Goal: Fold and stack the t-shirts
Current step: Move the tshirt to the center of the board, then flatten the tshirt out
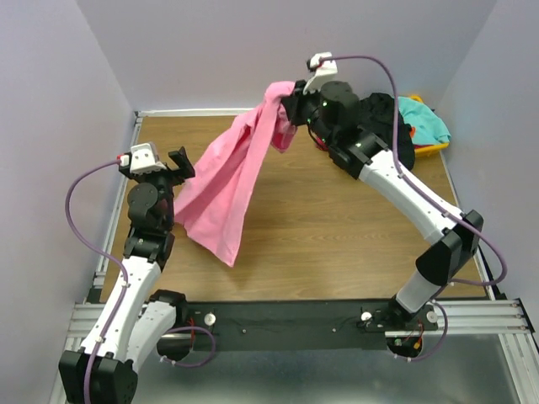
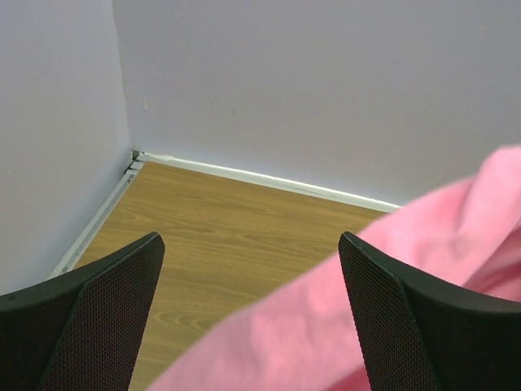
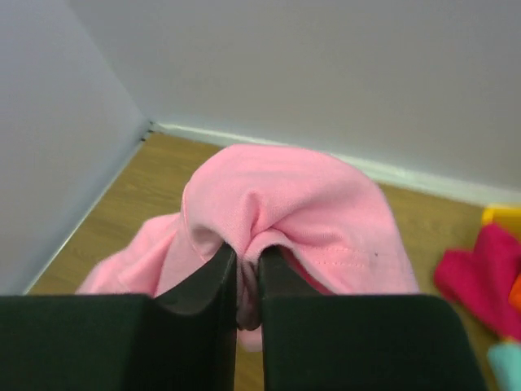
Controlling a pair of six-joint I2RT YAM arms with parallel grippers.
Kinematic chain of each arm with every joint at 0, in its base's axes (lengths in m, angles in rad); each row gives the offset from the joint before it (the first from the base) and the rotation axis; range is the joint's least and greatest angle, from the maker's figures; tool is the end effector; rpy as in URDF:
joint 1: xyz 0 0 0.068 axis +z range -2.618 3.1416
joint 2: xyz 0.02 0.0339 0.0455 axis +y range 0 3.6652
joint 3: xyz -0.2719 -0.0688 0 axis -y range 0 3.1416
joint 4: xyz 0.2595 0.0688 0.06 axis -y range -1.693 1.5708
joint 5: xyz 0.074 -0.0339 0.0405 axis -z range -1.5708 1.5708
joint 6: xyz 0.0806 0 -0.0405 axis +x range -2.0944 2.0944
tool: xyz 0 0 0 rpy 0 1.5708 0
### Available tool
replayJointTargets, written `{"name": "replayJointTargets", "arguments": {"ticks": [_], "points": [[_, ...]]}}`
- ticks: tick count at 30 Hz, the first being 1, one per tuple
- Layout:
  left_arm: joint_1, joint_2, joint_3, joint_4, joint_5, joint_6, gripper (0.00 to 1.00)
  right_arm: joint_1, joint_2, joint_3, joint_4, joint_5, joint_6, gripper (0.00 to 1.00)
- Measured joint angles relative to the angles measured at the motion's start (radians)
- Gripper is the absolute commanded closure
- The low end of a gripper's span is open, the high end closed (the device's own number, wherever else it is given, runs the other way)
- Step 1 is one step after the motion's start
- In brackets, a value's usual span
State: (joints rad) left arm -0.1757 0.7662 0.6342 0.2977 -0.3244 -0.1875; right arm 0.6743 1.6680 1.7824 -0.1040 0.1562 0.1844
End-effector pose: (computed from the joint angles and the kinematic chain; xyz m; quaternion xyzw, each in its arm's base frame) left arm 0.2384 -0.0162 0.3522 -0.1270 0.6369 -0.0334 0.7596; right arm 0.3601 0.2718 0.4749 -0.1163 0.6938 0.2451 0.6671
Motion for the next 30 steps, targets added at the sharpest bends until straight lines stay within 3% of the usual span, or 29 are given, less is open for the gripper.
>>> {"name": "replayJointTargets", "arguments": {"ticks": [1,2,5,12,23,30], "points": [[0.001,0.006,0.000,0.000,0.000,0.000,0.07,-0.002,0.000,-0.056,-0.004,0.052,0.003,0.42],[0.002,0.012,0.000,0.000,0.000,-0.001,0.08,-0.002,0.000,-0.098,-0.005,0.089,0.013,0.26],[0.003,0.043,0.000,0.000,0.003,-0.003,0.11,-0.023,0.010,-0.218,-0.005,0.206,0.040,0.01],[-0.024,0.135,0.015,-0.001,0.011,-0.029,0.15,-0.069,0.016,-0.358,-0.010,0.320,0.062,0.00],[-0.292,0.374,0.033,0.000,-0.012,-0.134,0.16,-0.071,0.126,-0.449,0.059,0.219,0.097,0.00],[-0.324,0.487,-0.024,0.000,0.031,-0.221,0.16,-0.123,0.223,-0.454,0.060,0.158,0.125,0.00]]}}
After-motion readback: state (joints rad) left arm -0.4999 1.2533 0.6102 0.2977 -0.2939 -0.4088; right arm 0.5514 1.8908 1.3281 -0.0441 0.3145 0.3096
